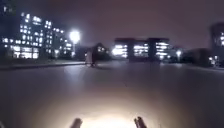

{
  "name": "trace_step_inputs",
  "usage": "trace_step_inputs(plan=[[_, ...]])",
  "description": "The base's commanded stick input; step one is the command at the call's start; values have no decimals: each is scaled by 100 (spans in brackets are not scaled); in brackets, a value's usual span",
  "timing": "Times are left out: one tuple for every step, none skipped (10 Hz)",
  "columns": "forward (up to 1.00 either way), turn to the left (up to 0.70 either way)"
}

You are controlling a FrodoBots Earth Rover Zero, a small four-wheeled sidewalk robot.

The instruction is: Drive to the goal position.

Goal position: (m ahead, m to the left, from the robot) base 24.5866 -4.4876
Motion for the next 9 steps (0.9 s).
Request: trace_step_inputs(plan=[[100, -40], [100, -40], [100, -22], [100, 0], [100, 0], [100, 0], [100, 0], [100, 0], [100, 0]])
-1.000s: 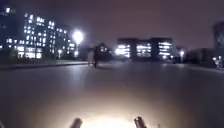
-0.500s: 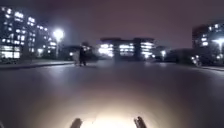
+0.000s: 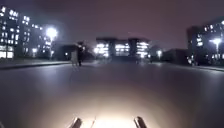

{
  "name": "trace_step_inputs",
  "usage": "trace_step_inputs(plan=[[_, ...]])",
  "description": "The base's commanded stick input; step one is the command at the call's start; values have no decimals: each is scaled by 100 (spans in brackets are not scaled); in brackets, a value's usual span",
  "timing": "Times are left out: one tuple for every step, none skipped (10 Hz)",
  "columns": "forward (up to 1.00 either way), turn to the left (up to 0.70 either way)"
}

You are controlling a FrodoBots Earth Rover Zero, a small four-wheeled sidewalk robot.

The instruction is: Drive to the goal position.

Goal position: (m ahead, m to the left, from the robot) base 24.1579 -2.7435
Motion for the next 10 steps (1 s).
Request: trace_step_inputs(plan=[[100, 0], [100, 0], [100, 0], [100, 0], [100, 0], [100, -19], [100, -40], [100, -40], [100, -40], [100, 0]])
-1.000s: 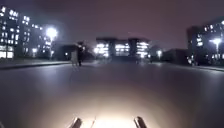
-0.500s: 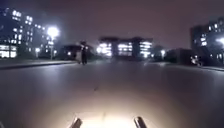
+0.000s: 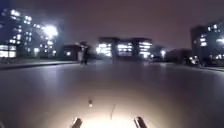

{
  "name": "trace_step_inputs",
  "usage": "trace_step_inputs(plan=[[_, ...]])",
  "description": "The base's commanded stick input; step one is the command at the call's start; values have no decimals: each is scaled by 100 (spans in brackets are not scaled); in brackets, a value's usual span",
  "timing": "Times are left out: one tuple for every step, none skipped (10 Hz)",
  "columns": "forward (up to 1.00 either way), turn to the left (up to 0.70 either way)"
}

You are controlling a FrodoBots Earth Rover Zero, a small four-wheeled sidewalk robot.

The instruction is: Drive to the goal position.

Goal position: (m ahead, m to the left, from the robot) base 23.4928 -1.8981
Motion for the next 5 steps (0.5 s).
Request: trace_step_inputs(plan=[[100, 0], [100, 0], [100, 0], [100, 0], [100, -22]])
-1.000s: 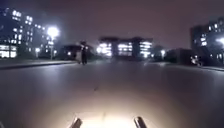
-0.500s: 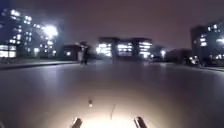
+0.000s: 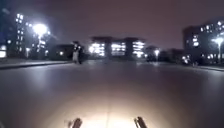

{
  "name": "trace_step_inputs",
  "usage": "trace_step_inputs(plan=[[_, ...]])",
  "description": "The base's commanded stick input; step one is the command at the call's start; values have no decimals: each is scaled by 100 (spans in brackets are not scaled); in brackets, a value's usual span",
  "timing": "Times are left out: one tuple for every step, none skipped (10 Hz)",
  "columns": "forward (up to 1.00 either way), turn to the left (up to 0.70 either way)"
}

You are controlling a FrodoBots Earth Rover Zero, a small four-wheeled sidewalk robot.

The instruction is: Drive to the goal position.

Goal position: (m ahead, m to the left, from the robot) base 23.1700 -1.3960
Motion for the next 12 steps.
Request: trace_step_inputs(plan=[[100, -31], [100, -40], [100, -40], [100, -7], [100, 0], [100, 0], [100, 0], [100, 0], [100, 0], [100, -4], [100, -28], [100, -40]])
